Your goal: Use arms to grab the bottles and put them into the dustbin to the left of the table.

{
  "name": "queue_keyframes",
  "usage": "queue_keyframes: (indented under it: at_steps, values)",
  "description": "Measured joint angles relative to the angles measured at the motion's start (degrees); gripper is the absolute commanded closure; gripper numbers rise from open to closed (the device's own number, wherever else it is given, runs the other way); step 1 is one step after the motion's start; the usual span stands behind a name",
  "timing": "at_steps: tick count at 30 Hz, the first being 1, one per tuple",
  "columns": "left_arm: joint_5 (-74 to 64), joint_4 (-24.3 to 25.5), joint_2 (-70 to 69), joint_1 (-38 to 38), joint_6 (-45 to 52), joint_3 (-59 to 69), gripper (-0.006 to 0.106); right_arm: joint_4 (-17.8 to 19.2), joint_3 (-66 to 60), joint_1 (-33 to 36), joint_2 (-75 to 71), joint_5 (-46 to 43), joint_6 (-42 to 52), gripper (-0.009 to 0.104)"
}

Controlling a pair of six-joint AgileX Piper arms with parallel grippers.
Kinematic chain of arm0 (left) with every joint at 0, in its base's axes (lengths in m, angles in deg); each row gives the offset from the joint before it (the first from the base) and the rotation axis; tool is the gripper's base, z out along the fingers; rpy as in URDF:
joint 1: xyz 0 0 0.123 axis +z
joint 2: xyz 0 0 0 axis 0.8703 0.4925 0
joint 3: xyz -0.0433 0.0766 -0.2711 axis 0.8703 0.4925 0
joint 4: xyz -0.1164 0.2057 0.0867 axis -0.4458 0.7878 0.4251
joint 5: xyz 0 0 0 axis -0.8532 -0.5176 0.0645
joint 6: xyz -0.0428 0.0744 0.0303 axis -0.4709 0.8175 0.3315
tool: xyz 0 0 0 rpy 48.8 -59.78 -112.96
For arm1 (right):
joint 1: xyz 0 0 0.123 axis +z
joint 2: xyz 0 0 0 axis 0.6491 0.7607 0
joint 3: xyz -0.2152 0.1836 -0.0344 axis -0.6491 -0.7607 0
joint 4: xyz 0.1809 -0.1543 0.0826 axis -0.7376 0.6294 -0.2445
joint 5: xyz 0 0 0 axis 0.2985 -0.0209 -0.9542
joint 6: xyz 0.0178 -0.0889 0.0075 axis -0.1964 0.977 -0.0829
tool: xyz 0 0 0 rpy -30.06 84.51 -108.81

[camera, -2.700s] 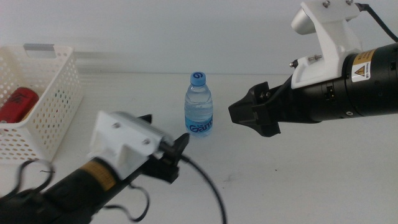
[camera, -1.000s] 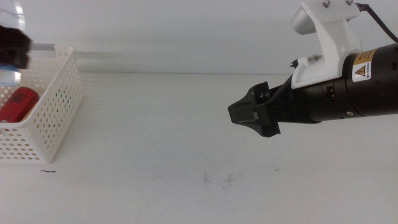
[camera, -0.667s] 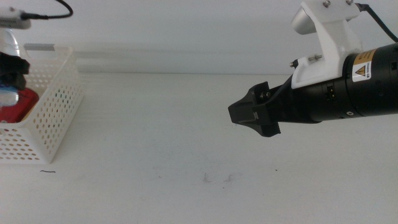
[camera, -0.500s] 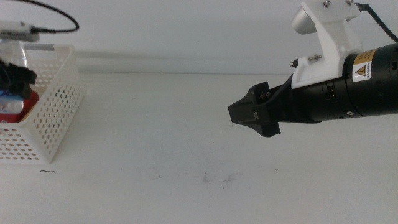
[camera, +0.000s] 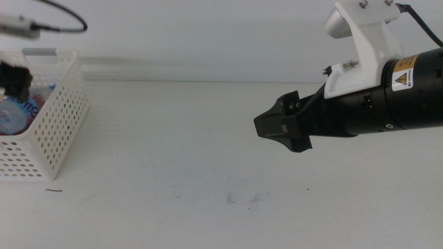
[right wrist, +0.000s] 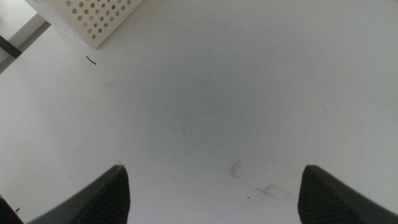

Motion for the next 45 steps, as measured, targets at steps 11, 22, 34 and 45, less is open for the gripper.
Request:
queue_keyframes:
  at_steps: [11,22,34,45]
  values:
    - [10.18,-9.17,-39.77,-10.46,-2.28,18.43,0.007,0.00,0.00,0.00,0.00,0.00,0.00,0.016]
    - [19.77,-11.26,-63.56,-12.94,-2.39,33.91,0.007,0.00,0.00,0.00,0.00,0.00,0.00,0.016]
    - [17.20,-11.16,-64.85,-12.94,-2.51,34.13,0.007,-0.24,-2.03,-1.26,-2.45,-3.82,0.00,0.016]
    - [17.36,-10.72,-64.90,-12.94,-2.51,35.19,0.007,-1.12,-27.21,-26.68,-21.54,-24.53,0.00,0.016]
